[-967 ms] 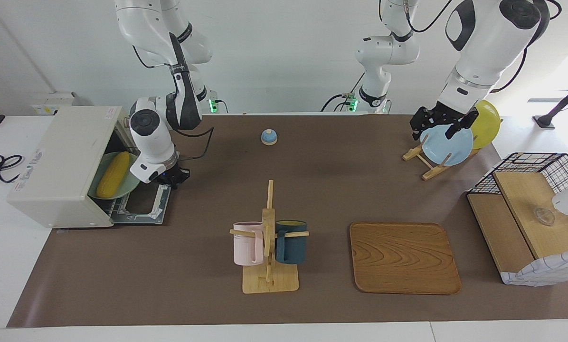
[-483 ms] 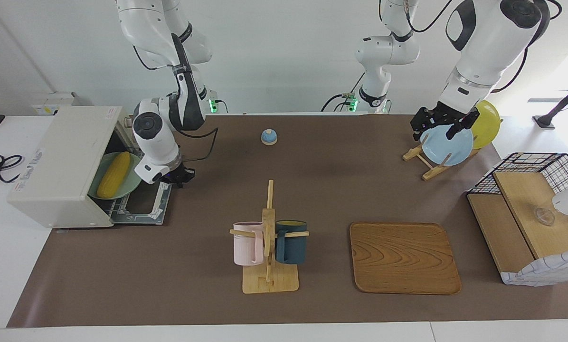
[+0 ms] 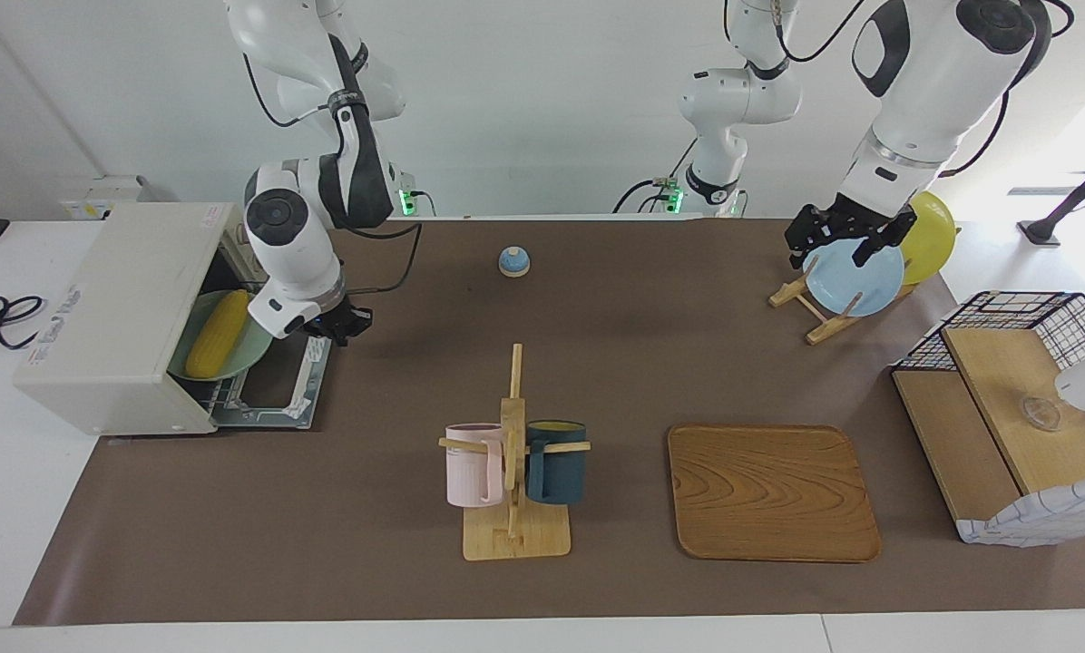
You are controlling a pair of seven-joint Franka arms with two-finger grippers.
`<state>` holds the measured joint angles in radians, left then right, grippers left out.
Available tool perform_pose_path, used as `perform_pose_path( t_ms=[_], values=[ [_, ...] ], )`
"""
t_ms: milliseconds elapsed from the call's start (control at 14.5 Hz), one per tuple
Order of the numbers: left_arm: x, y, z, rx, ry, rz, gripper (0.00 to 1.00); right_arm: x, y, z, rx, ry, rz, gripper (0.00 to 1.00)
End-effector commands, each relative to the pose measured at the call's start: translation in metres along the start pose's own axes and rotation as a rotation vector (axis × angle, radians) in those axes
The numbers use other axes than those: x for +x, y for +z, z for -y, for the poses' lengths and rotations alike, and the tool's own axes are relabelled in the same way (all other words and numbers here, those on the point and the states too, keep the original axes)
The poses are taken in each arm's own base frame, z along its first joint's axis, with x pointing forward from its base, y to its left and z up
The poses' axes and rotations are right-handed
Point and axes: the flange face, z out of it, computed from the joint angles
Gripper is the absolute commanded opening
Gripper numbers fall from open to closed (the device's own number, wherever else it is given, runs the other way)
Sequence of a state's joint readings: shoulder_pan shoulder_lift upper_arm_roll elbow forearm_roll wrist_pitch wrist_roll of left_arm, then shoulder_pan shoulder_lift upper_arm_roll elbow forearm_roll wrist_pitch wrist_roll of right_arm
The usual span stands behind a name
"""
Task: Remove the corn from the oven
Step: 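Reach into the oven and grasp the green plate with the right gripper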
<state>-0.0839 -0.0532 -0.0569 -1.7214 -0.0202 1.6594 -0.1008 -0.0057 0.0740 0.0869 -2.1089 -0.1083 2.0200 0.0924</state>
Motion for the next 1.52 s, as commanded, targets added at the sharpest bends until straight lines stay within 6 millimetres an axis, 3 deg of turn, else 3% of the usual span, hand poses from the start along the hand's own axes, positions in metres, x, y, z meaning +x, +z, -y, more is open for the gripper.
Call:
perform_pose_path(
  t_ms=[0, 622, 1174, 1450],
  values=[
    [-0.002, -0.004, 0.004, 0.003, -0.007, -0.028, 1.00, -0.011, -0.013, -0.026, -0.068, 0.008, 0.003, 0.40],
    [-0.002, -0.003, 0.001, -0.012, -0.003, -0.032, 1.00, -0.024, -0.010, -0.080, -0.067, 0.084, 0.045, 0.36],
    [-0.002, -0.003, 0.001, -0.019, -0.001, -0.033, 1.00, -0.043, 0.020, -0.087, -0.056, 0.073, 0.002, 0.33],
    [-0.002, -0.003, 0.001, -0.019, -0.001, -0.033, 1.00, -0.046, 0.023, -0.097, -0.053, 0.054, -0.001, 0.32]
  ],
)
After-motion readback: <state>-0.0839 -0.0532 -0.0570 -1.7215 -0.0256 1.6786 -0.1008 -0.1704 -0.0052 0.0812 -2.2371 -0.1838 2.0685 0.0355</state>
